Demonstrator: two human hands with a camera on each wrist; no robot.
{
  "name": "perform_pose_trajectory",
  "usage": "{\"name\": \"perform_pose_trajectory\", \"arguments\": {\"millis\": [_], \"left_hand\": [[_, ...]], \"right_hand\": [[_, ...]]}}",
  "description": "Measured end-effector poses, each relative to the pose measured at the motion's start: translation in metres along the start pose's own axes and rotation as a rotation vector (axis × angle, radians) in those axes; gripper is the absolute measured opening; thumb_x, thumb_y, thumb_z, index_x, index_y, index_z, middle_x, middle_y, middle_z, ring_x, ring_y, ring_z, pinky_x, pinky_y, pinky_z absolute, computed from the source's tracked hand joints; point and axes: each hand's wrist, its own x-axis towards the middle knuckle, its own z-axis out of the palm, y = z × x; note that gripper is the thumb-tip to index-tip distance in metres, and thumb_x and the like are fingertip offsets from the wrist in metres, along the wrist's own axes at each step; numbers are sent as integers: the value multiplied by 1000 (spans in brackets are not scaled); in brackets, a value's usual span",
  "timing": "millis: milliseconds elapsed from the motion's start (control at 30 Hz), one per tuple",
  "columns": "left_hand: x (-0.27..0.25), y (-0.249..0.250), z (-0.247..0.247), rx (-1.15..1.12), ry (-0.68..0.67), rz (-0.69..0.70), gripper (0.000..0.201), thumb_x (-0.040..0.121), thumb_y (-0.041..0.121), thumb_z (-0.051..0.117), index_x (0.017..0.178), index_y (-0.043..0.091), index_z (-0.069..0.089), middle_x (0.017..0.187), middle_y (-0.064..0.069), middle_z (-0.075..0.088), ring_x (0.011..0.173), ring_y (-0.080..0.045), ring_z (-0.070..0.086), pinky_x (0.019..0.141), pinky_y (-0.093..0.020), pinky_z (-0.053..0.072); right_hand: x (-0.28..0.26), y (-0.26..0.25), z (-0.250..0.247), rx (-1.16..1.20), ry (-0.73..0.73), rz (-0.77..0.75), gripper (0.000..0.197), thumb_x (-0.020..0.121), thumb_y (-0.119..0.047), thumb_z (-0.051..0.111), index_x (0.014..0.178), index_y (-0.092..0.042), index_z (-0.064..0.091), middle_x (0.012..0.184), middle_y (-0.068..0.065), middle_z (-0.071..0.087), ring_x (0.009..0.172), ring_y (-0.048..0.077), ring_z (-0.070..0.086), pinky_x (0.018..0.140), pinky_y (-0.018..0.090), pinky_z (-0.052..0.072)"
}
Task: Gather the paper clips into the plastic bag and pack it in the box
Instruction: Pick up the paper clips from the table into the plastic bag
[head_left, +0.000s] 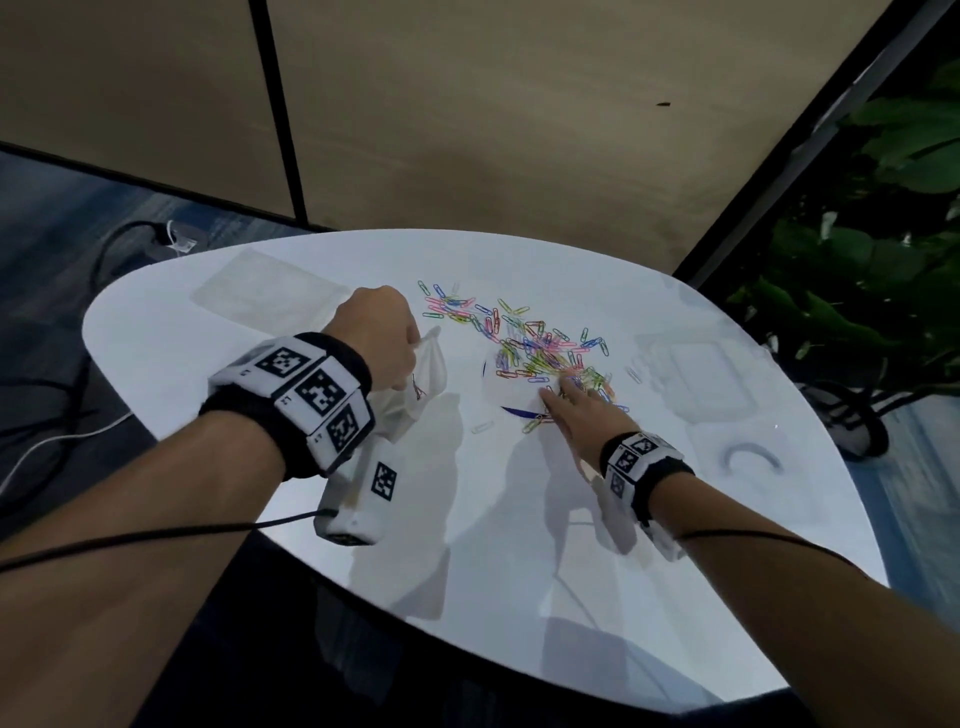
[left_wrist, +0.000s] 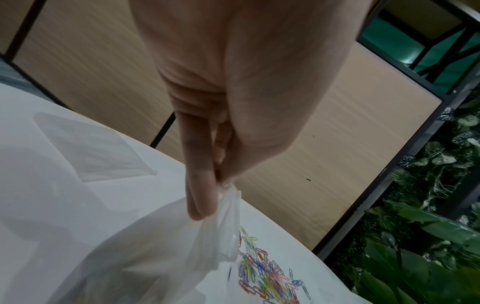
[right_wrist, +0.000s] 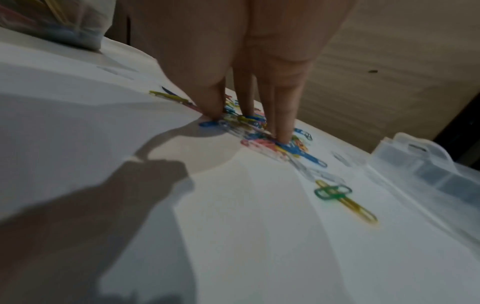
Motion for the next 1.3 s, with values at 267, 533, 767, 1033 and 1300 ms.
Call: {"name": "perform_pose_trajectory", "arguments": {"millis": [267,533,767,1033,1300], "left_hand": [[-3,7,4,21,-18,18,29,89,-5,58,111,5,74,97,-13,78,89,-28,76,88,-40,62],[-5,11,4,18,-26,16,27,90,-3,59,111,4,74,96,-15,78,89,-29,77,88,-40,62],[-4,17,13,28,-19,31,25,88,-5,57,98,4,78,84,-13,79,81,-26,77,84,-39,63],[-3,15,15,18,-17,47,22,84,1,65,94,12,82,89,-13,76,87,-32,74,85,-41,62],[-3,7,4,-26,31,30,21,88,0,62,101,8,77,96,-16,75,92,-33,74,90,-41,61]], "right_hand": [[9,-9,-34,308,181,189,24,91,-5,55,99,-13,76,103,9,70,93,27,67,85,29,54],[-2,-8,-77,1189,306,507,12,75,-5,79,79,-17,79,84,3,76,83,20,73,87,33,58],[-21,-78,-133,1989,99,235,12,80,14,68,85,3,67,80,17,71,69,25,72,71,26,62],[-13,-136,-118,1403,-8,153,24,55,-8,68,63,-29,77,83,12,76,85,32,73,85,48,59],[-19,-108,-135,1148,242,-78,33,89,5,48,96,-7,77,93,10,76,84,23,73,80,31,61]]}}
